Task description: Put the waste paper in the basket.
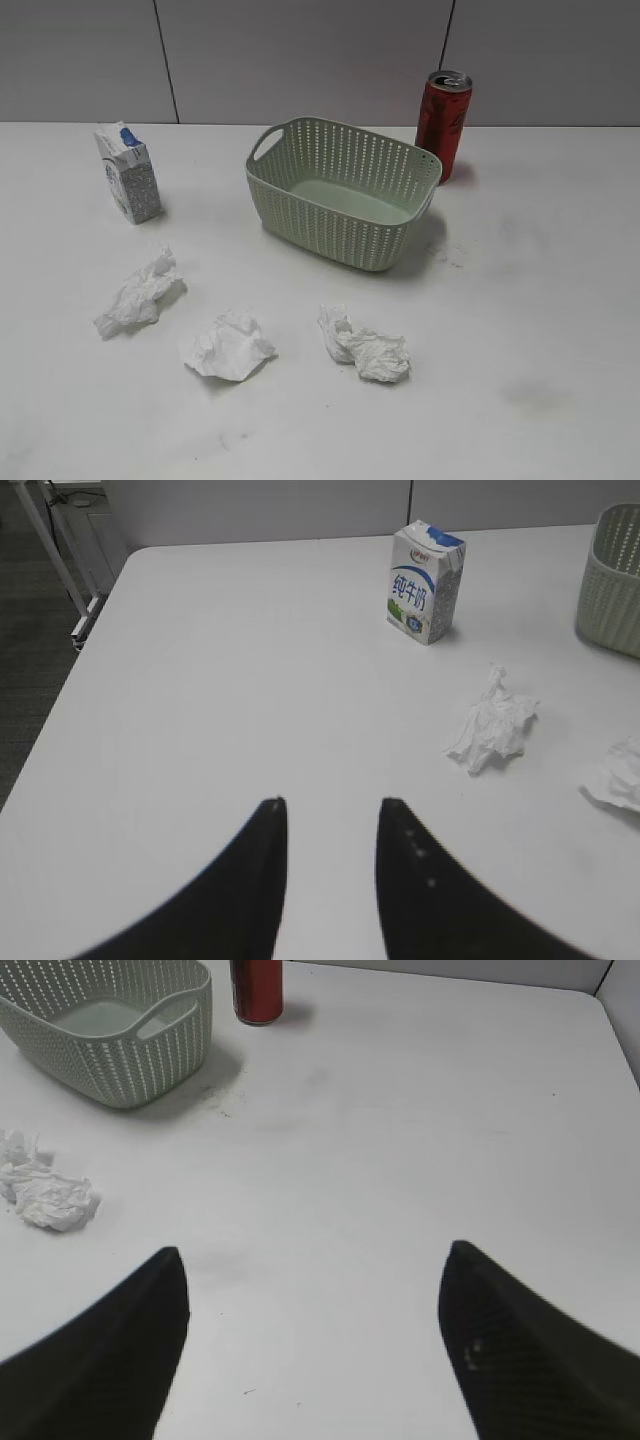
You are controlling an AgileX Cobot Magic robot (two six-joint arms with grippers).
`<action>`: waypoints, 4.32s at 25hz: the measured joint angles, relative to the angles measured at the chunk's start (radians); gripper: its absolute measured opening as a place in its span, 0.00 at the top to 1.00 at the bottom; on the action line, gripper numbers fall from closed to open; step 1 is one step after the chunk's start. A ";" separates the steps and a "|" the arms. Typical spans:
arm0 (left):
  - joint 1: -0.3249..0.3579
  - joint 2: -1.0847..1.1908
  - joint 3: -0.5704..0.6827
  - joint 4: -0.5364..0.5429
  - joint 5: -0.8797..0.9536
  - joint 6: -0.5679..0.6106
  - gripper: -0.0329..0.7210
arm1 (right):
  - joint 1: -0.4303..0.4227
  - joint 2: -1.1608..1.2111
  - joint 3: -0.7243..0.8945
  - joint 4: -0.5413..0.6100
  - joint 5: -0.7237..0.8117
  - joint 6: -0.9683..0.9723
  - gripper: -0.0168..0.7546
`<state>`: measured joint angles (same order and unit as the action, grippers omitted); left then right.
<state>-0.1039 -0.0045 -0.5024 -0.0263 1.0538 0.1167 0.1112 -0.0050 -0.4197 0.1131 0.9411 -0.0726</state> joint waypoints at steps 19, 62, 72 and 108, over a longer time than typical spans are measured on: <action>0.000 0.000 0.000 0.000 0.000 0.000 0.64 | 0.000 0.016 -0.011 0.000 -0.022 0.000 0.22; 0.000 0.000 0.000 -0.038 0.000 0.000 0.13 | 0.079 1.214 -0.316 0.363 -0.212 -0.374 0.22; 0.000 0.000 0.000 -0.038 0.000 0.000 0.16 | 0.430 1.418 -0.329 0.268 -0.353 -0.269 0.22; 0.000 0.000 0.000 -0.038 0.000 0.000 0.18 | 0.605 1.920 -0.700 -0.052 -0.254 -0.230 0.96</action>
<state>-0.1039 -0.0045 -0.5024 -0.0638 1.0538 0.1167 0.7159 1.9150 -1.1195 0.0607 0.6867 -0.3026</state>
